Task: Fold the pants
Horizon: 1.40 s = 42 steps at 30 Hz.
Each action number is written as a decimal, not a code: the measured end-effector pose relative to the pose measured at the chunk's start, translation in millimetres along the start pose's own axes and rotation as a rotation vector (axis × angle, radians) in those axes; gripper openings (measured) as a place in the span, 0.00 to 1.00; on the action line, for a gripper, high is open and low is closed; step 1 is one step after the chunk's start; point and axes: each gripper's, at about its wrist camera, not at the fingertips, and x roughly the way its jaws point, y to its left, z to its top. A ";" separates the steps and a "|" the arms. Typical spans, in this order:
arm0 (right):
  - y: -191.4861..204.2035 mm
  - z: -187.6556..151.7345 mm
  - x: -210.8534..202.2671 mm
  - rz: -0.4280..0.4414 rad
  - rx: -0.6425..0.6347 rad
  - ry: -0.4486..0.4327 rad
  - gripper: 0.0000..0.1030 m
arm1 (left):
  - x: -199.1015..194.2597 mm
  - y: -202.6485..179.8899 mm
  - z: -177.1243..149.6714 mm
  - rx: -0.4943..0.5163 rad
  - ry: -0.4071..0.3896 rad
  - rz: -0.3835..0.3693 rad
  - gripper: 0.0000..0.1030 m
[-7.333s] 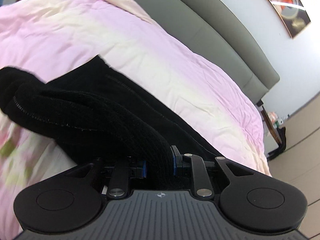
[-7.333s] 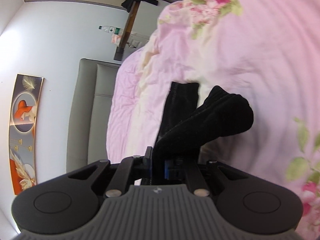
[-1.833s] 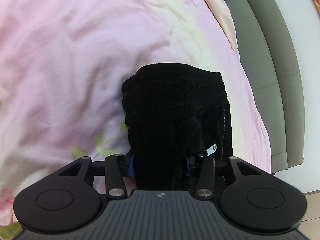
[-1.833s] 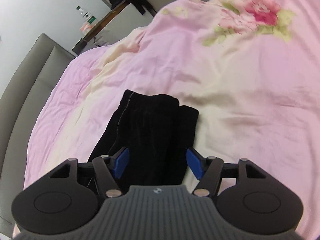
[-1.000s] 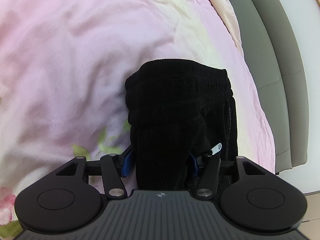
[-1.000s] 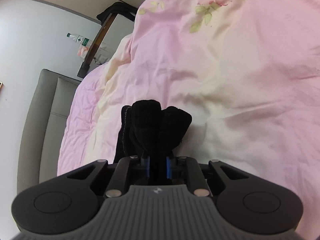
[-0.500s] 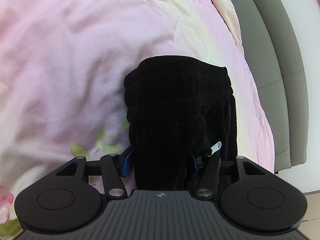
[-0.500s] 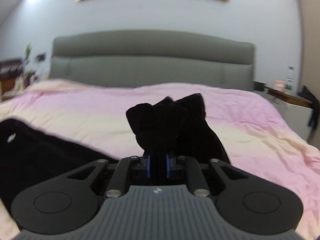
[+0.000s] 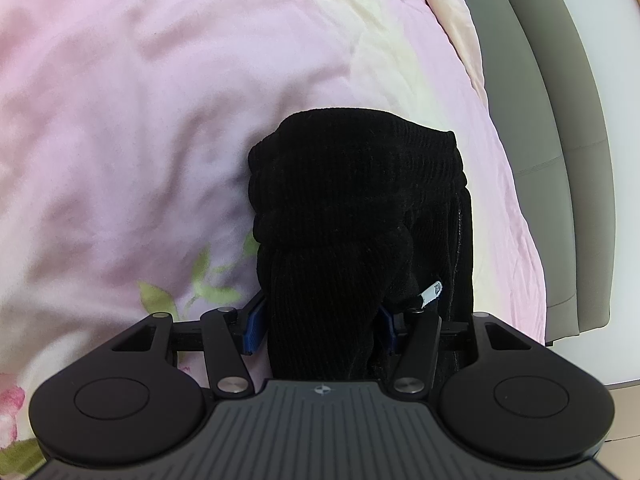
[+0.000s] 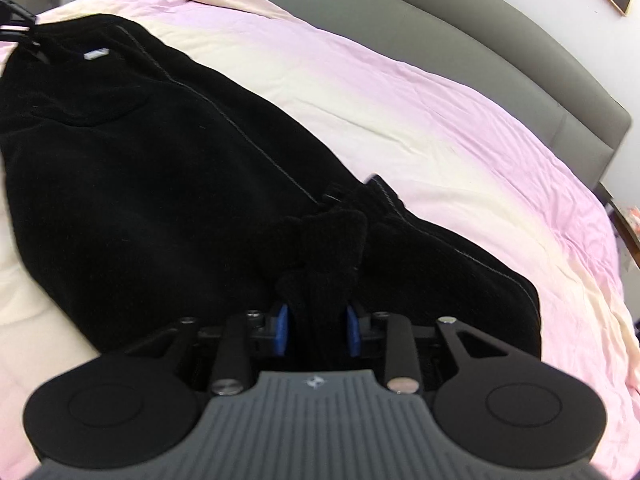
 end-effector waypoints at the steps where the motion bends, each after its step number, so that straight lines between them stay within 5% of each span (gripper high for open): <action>1: -2.9 -0.1 -5.0 0.051 0.000 -0.013 0.42 | -0.2 0.6 0.0 -0.004 0.002 -0.002 0.61; 6: -37.9 2.5 -32.8 0.253 0.155 -0.083 0.46 | 0.8 0.3 -0.3 -0.006 0.002 0.001 0.61; 8: -62.9 -1.3 -42.7 0.311 0.277 -0.153 0.37 | 1.4 -0.1 -0.8 -0.003 0.002 0.003 0.61; 11: -81.2 -1.9 -55.0 0.250 0.461 -0.240 0.36 | 1.8 -0.8 -1.2 -0.001 0.003 0.005 0.61; 14: -87.4 -3.1 -40.3 0.201 0.557 -0.207 0.19 | 2.4 -1.4 -2.4 0.000 0.001 0.008 0.61; 19: -40.4 -5.8 4.8 0.239 0.417 -0.016 0.16 | 2.8 -1.6 -2.3 0.002 0.001 0.008 0.61; 22: -25.2 -8.4 5.7 0.208 0.405 -0.009 0.16 | 2.7 -1.2 -2.8 0.002 0.000 0.008 0.61; 27: -65.6 -9.8 -23.3 0.199 0.497 -0.114 0.17 | 2.9 1.4 -2.6 -0.013 0.007 0.001 0.61; 29: -80.8 -14.0 -35.6 0.132 0.517 -0.130 0.17 | 3.2 1.4 -2.4 -0.011 0.007 0.002 0.61; 38: -106.3 -67.0 -8.3 -0.006 0.531 0.127 0.20 | 3.1 1.5 -2.6 -0.010 0.008 0.003 0.61; 42: -96.3 -58.8 8.7 -0.043 0.462 0.158 0.21 | 3.1 1.9 -2.6 -0.010 0.008 0.001 0.62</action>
